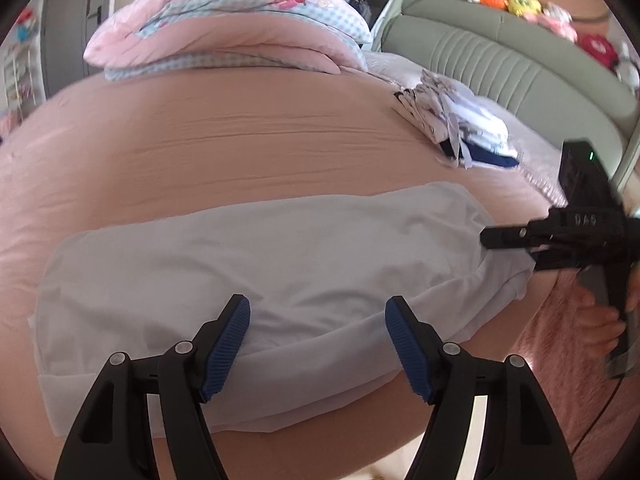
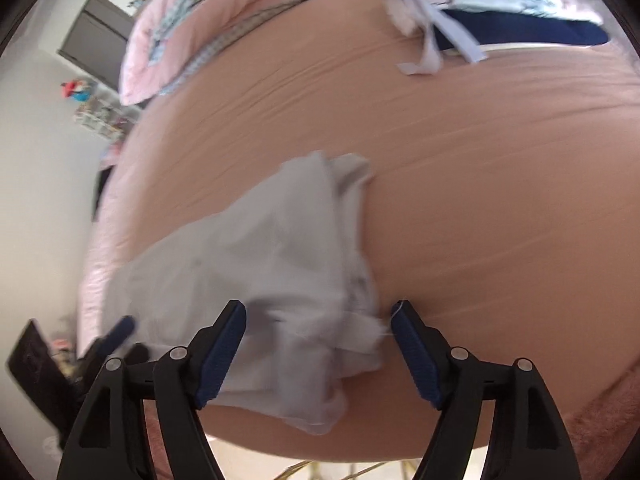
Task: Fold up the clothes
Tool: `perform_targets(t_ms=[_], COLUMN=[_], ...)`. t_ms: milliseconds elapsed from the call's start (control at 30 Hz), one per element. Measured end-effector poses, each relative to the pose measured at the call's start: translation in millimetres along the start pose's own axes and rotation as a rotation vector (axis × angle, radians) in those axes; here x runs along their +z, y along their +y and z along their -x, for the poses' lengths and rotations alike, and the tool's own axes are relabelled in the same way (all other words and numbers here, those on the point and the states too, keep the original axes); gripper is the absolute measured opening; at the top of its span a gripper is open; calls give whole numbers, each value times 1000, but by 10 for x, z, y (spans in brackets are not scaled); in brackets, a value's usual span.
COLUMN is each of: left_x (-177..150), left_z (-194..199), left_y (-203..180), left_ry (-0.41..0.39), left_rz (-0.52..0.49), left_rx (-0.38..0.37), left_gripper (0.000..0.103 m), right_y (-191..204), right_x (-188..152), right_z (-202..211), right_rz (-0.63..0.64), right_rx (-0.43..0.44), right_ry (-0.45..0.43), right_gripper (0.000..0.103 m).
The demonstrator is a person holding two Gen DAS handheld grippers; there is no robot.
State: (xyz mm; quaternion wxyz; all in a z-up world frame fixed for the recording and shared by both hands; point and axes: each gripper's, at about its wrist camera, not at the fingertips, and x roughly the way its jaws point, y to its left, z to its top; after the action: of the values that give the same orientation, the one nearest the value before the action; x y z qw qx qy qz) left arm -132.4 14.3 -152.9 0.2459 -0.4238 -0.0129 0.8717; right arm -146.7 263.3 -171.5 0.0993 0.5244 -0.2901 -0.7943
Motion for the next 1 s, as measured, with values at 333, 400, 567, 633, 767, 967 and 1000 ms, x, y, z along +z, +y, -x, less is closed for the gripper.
perform_targets(t_ms=[333, 400, 567, 633, 767, 967, 1000], left_x=[99, 11, -57, -62, -89, -213, -212], left_z=[-56, -198, -180, -98, 163, 815, 896], left_y=[-182, -256, -439, -370, 64, 752, 844], left_ry=[-51, 31, 95, 102, 158, 79, 30], left_rz=[68, 19, -130, -101, 74, 291, 353], left_rx=[-279, -260, -171, -189, -187, -127, -161], left_gripper=[68, 68, 68, 68, 69, 69, 69], right_y=[-18, 63, 518, 759, 1275, 1459, 1466], right_x=[-24, 47, 163, 184, 159, 13, -13], right_z=[9, 71, 73, 30, -212, -408, -420], right_rz=[-20, 7, 169, 264, 419, 426, 422], right_rx=[52, 76, 130, 131, 140, 188, 195], right_ry=[-31, -41, -17, 14, 78, 155, 166], right_gripper=[22, 21, 21, 22, 22, 26, 26])
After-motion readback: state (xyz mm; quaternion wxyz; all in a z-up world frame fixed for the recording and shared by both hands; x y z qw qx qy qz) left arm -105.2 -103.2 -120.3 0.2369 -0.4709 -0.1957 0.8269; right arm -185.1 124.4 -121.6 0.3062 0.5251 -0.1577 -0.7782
